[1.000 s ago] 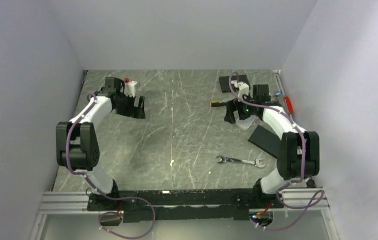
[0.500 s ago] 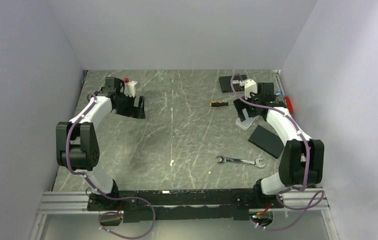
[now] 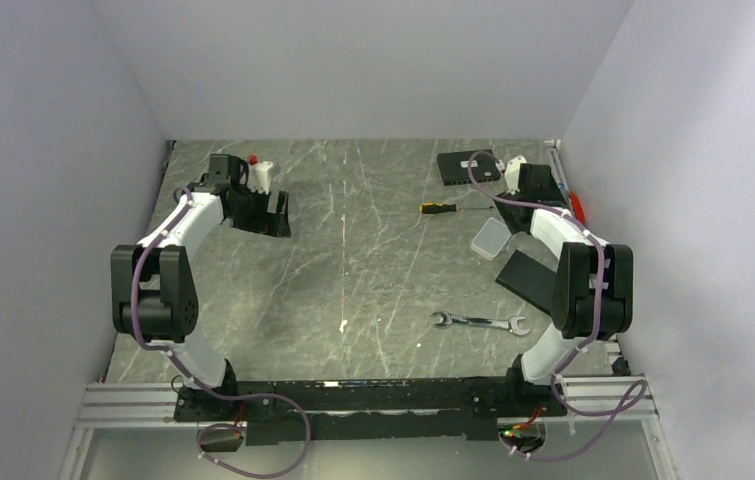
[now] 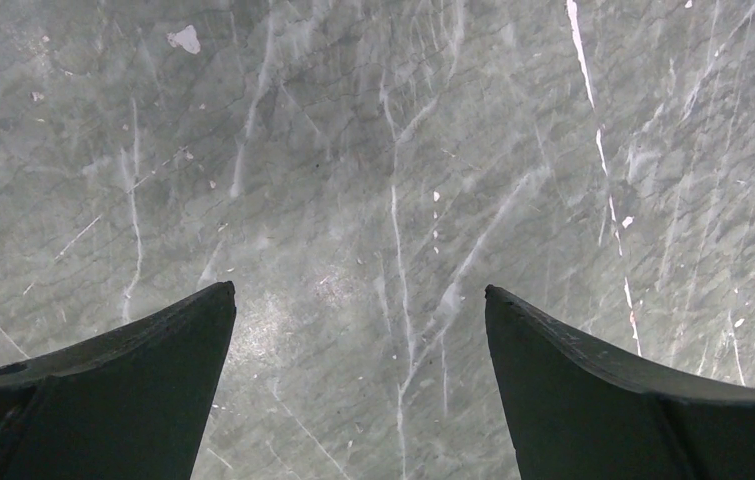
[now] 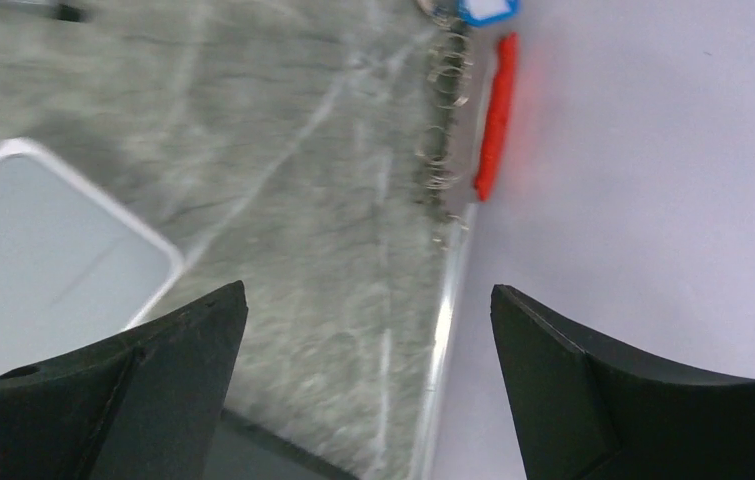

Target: Remove the keys from the keyring

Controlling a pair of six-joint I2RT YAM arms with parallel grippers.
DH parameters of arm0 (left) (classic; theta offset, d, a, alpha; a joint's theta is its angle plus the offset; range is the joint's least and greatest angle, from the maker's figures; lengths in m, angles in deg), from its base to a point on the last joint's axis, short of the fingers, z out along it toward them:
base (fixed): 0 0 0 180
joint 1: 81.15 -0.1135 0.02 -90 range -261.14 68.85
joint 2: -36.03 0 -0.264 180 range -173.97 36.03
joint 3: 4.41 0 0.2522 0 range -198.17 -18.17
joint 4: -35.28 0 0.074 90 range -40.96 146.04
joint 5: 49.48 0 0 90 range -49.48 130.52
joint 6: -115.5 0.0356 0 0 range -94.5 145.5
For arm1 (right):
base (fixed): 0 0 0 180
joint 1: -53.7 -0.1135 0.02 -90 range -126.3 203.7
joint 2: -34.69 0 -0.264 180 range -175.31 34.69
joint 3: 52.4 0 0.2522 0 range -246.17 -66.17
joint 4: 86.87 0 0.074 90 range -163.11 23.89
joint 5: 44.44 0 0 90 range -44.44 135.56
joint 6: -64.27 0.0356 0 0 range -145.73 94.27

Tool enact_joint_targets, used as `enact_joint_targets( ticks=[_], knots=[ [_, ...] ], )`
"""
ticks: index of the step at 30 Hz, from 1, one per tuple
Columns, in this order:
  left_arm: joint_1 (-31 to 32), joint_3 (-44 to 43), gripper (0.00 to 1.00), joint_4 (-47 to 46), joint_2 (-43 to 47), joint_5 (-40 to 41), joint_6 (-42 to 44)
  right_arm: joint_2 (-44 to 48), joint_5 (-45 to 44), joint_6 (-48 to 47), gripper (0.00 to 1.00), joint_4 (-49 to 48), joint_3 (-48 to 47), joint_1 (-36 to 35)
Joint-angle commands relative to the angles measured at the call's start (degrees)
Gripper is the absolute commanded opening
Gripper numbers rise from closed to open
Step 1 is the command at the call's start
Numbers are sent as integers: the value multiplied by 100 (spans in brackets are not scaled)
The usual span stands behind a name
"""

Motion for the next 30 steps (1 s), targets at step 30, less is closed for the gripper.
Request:
enact_joint_targets(
  ticks=[30],
  knots=[
    [19,-229,99,111,86,-263,-118,-2514,-1356,-2251,64,-4158,151,772]
  ],
)
